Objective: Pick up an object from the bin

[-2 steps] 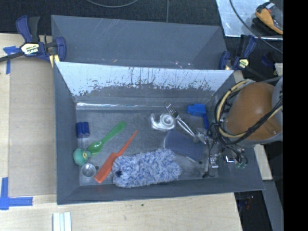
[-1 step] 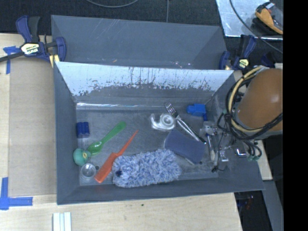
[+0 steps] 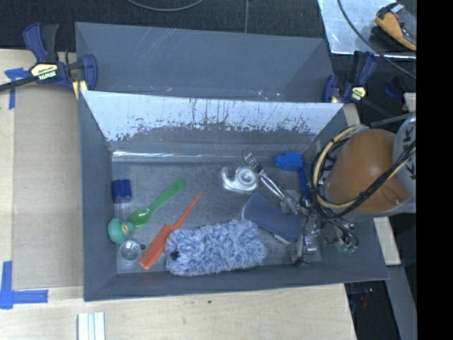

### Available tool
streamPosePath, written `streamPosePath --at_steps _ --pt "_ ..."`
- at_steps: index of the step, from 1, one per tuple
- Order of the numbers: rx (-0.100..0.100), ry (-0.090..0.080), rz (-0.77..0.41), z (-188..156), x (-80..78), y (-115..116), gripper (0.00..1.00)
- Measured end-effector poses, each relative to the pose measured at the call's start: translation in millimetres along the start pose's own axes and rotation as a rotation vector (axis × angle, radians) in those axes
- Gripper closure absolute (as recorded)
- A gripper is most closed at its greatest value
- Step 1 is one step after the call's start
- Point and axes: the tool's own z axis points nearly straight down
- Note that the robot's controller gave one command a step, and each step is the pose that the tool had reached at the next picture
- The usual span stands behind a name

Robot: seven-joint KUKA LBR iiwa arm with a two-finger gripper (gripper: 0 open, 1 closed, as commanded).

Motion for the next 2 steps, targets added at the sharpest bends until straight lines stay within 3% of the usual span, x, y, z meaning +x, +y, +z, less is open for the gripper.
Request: streamPosePath --at_steps 1,2 --pt "0.007 -0.017 -0.106 -3.3 4.9 0.5 0.0" --pt "0.002 -0.016 -0.007 -3.3 -3.7 -0.3 1.0"
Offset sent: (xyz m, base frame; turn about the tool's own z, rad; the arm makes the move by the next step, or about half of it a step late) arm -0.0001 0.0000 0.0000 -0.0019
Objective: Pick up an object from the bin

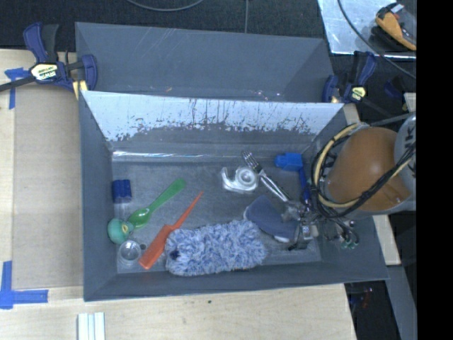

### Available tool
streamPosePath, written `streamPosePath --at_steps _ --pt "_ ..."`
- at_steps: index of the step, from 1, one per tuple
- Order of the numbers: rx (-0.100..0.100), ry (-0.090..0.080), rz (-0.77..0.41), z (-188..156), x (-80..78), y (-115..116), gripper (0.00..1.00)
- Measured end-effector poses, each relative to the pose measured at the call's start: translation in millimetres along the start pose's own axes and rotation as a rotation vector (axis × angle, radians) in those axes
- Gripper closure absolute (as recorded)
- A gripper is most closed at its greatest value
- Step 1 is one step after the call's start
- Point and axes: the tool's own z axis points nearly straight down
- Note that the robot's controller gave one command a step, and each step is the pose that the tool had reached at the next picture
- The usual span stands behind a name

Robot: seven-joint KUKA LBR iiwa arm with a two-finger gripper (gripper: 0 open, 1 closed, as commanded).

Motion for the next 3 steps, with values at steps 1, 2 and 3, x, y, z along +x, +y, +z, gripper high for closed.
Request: streamPosePath --at_steps 1,2,3 --pt "0.0 0.001 0.004 0.2 -0.2 0.0 1.0" --pt "0.001 -0.003 0.003 -4.1 -0.9 0.0 1.0" --pt "0.002 -0.006 0.002 -8.2 -1.3 -0.3 1.0"
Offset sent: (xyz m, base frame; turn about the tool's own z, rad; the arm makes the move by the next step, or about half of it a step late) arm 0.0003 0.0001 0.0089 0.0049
